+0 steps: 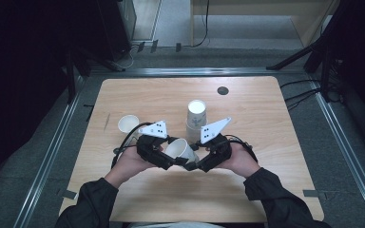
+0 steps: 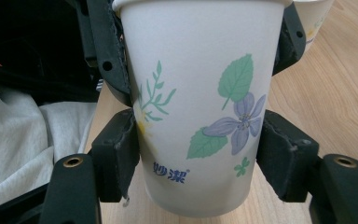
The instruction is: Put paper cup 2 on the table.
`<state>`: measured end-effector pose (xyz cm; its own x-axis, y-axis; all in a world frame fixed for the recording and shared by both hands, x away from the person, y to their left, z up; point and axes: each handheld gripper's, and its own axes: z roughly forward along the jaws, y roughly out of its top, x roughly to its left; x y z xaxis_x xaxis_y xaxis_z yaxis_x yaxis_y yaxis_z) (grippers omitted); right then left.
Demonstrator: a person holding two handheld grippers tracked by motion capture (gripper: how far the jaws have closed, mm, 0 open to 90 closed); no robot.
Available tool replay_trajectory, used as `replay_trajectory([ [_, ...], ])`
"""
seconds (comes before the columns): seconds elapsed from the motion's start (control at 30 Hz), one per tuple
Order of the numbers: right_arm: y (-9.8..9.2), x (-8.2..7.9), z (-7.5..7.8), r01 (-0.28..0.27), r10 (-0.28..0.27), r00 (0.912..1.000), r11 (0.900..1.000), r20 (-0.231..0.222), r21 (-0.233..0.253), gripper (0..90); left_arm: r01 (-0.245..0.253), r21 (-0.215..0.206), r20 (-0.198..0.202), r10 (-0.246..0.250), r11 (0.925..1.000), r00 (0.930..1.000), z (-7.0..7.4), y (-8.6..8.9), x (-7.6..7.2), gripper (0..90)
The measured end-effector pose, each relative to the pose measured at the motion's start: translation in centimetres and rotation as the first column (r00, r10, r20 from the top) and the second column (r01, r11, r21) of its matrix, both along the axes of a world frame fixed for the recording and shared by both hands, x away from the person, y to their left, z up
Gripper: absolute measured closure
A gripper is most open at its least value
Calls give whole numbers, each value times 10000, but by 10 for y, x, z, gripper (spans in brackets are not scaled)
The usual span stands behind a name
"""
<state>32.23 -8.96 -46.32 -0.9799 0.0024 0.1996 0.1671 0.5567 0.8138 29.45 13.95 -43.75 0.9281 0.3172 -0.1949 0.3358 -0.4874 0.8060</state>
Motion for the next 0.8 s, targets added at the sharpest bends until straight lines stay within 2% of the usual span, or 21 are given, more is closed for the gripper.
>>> replay_trajectory([
  [0.13,0,0,-1,19,-19,10000,10000,25,68,334,14,127,122,-15,9999,9999,1,0,-1,256],
  [0.17,0,0,-1,110,-110,9999,9999,38,85,291,8,108,149,-9,9999,9999,3,0,0,256],
  [0.2,0,0,-1,110,-110,9999,9999,38,85,291,8,108,149,-9,9999,9999,3,0,0,257],
  [0.23,0,0,-1,268,-268,9995,9996,143,18,261,25,99,210,-27,9999,9998,4,1,0,256],
  [0.3,-1,-1,-3,306,-304,9994,9995,179,-85,247,22,66,144,-23,10000,9999,5,3,1,256],
  [0.4,-2,-2,-5,490,-481,9982,9985,351,-254,225,-49,200,304,43,9998,9995,8,5,1,256],
  [0.5,-4,-3,-7,723,-693,9958,9962,603,-492,224,-90,224,389,81,9997,9992,11,9,2,256],
  [0.67,-9,-6,-10,1152,-1104,9911,9913,741,-639,219,-102,300,466,88,9995,9989,14,13,5,256],
  [0.7,-10,-6,-10,1174,-1123,9905,9911,791,-628,219,-149,362,621,126,9992,9980,15,14,6,256],
  [0.8,-13,-9,-12,1131,-1074,9912,9909,773,-732,212,-80,355,533,61,9993,9986,15,17,8,256],
])
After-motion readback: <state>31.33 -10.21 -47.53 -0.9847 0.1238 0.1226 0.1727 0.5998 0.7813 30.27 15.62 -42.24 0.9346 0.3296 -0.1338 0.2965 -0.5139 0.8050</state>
